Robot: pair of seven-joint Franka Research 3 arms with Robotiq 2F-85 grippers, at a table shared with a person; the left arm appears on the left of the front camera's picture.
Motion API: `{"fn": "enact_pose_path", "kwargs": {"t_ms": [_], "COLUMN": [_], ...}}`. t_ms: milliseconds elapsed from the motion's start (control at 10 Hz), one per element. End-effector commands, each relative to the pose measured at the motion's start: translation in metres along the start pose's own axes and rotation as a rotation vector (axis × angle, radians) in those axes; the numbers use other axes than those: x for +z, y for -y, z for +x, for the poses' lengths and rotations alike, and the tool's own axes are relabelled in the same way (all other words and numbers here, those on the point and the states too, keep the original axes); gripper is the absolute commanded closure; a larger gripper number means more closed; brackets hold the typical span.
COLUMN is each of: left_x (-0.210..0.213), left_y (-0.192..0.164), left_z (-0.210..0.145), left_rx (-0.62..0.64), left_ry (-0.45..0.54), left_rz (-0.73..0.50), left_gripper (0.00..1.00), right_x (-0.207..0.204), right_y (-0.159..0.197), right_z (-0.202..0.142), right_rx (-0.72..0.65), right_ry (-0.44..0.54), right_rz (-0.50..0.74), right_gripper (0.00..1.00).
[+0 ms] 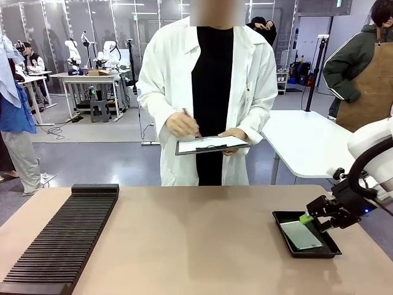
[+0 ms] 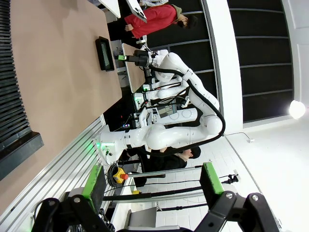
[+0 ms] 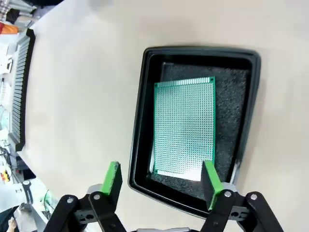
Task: Inspect the PCB.
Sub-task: Place the Blank PCB in the ESD tray.
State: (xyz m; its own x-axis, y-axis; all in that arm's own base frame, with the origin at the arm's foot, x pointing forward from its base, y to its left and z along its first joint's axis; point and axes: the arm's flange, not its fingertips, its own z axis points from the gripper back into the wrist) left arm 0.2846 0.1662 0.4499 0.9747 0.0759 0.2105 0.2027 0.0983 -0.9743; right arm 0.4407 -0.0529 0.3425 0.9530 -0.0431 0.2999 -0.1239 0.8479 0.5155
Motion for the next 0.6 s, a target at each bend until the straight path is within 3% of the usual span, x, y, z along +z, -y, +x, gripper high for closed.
{"fn": "enact_pose_path", "kwargs": {"t_ms": [0, 200, 300, 400, 500], "left_x": [-0.0002, -0.0002, -0.0002, -0.0002, -0.0002], "left_y": [0.0034, 0.0034, 0.0034, 0.0034, 0.0034], "left_z": [-0.0031, -0.0031, -0.0031, -0.0031, -0.0031], "left_rx": [0.007, 0.007, 0.007, 0.007, 0.007], "left_ry": [-0.008, -0.008, -0.008, -0.008, -0.008], "left_rz": [0.006, 0.006, 0.006, 0.006, 0.006], "left_gripper": [0.0, 0.0, 0.0, 0.0, 0.0], "right_x": [0.0086, 0.0159, 0.0082, 0.0167, 0.0167], "right_y": [-0.0069, -0.0088, -0.0019, -0.0047, -0.0047], "right_z": [-0.0033, -0.0036, -0.007, 0.0024, 0.0024], "right_rx": [0.005, -0.004, -0.079, 0.013, 0.013], "right_ry": [0.031, 0.045, -0.009, 0.047, 0.047], "right_rz": [-0.042, -0.031, -0.083, -0.017, -0.017], "right_gripper": [0.0, 0.0, 0.0, 0.0, 0.0]}}
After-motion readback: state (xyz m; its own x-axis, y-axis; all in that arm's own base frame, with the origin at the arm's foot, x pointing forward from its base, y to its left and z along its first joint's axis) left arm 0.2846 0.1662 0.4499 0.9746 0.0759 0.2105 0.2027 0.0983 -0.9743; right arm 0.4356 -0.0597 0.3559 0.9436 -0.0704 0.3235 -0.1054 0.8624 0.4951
